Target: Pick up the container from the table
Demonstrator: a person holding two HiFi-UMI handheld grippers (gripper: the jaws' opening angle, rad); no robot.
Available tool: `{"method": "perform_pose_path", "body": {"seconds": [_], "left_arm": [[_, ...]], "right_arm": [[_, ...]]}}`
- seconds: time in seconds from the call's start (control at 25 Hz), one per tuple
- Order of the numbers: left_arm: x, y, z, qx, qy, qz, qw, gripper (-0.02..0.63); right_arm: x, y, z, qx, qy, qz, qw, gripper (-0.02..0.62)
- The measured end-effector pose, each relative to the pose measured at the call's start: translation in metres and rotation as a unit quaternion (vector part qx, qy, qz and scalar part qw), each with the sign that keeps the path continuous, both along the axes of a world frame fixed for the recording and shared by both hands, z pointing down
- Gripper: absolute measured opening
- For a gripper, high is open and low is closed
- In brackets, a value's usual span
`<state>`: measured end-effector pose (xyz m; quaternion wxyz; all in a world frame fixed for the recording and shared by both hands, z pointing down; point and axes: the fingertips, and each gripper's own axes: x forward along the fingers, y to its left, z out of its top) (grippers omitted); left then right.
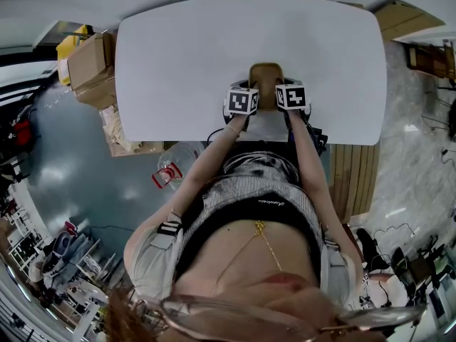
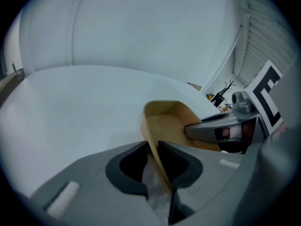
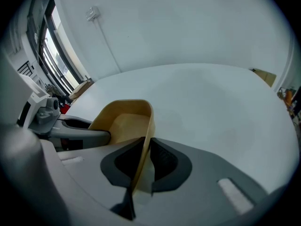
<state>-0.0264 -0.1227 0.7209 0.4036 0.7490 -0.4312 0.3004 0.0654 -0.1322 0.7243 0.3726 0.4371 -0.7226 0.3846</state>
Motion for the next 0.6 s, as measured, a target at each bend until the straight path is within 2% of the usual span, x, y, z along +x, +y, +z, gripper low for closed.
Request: {"method": "perform_pose_path", "body": {"seconds": [0.28, 0.6], "left_arm": [[-0.003, -0.002, 0.001, -0.033, 0.012, -0.016, 0.9993, 0.059], [-0.002, -0.004, -0.019, -0.014, -0.003, -0.013, 0.9998, 0.049]], "right_arm": [[-0.002, -0.001, 0.0, -0.003, 0.012, -0.005, 1.0, 0.057], [0.001, -0.006, -0.019, 0.01, 0.012, -0.012, 1.0, 0.054]]}}
